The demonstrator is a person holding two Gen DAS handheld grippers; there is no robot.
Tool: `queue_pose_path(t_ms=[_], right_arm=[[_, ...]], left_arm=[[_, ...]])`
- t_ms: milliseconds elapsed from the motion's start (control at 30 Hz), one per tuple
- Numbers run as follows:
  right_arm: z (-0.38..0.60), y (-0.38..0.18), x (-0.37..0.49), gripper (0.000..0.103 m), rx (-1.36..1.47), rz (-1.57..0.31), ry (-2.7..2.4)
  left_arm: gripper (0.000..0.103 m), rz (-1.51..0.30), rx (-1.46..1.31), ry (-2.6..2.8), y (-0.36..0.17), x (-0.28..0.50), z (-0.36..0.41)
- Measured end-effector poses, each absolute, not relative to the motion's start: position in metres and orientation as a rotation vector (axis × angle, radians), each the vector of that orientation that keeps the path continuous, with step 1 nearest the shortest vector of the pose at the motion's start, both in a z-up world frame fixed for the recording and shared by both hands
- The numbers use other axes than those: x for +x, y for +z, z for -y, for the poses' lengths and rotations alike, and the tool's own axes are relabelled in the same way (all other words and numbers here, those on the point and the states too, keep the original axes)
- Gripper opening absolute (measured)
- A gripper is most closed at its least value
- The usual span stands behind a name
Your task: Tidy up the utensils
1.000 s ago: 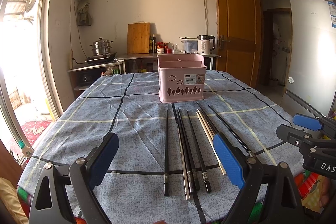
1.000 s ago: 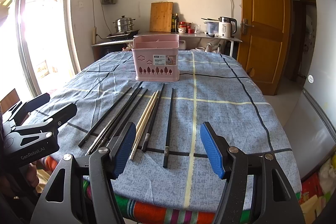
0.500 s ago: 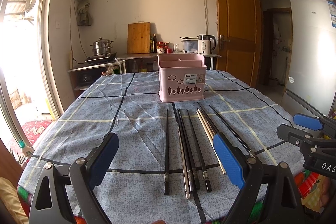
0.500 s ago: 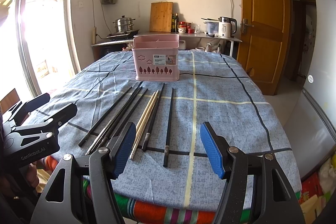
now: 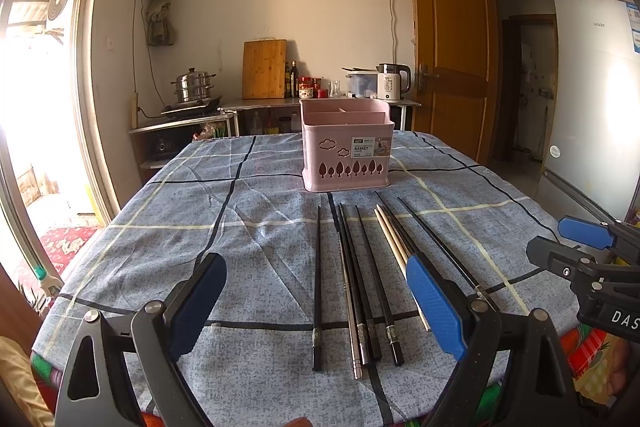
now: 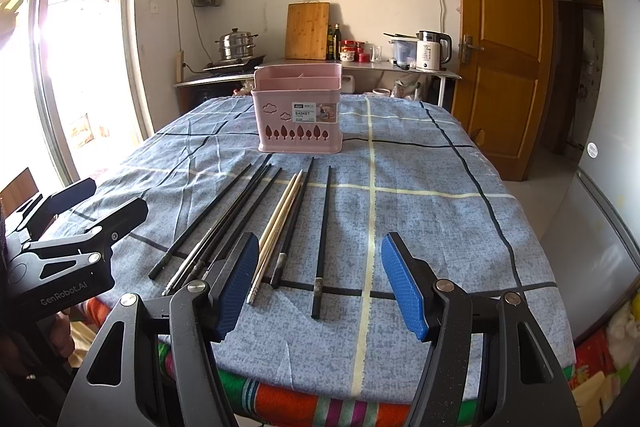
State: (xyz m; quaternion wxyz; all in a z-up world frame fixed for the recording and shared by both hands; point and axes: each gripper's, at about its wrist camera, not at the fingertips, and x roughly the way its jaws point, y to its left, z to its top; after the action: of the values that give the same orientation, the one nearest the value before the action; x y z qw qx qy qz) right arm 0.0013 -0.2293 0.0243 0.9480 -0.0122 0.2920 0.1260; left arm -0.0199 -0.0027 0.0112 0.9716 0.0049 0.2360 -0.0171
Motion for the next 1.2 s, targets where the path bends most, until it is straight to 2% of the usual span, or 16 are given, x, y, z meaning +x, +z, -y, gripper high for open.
queue_pose_path(t_ms=[300,567,700,900,967,1033,1200], right_arm=[[0.229,0.019,0.021,0.064,-0.026,-0.634,0.262],[0.227,0.013,0.066,0.064,-0.018,-0.685,0.259],[0.223,0.007,0.09,0.064,-0.028,-0.717,0.26],[0.223,-0.005,0.131,0.063,-0.018,-0.785,0.259],[0.22,-0.01,0.146,0.058,-0.026,-0.814,0.262],[0.217,-0.017,0.16,0.052,-0.032,-0.849,0.268],[0.21,-0.031,0.186,0.041,-0.043,-0.92,0.283]], left_arm=[[0.092,-0.532,0.033,-0.069,0.005,0.011,0.0],[0.091,-0.625,0.049,-0.085,-0.009,0.07,-0.008],[0.084,-0.701,0.037,-0.083,-0.02,0.106,-0.014],[0.081,-0.803,0.02,-0.103,-0.038,0.148,-0.019],[0.072,-0.834,0.001,-0.117,-0.043,0.16,-0.021],[0.067,-0.868,-0.011,-0.124,-0.048,0.171,-0.022],[0.063,-0.909,-0.016,-0.141,-0.056,0.191,-0.021]])
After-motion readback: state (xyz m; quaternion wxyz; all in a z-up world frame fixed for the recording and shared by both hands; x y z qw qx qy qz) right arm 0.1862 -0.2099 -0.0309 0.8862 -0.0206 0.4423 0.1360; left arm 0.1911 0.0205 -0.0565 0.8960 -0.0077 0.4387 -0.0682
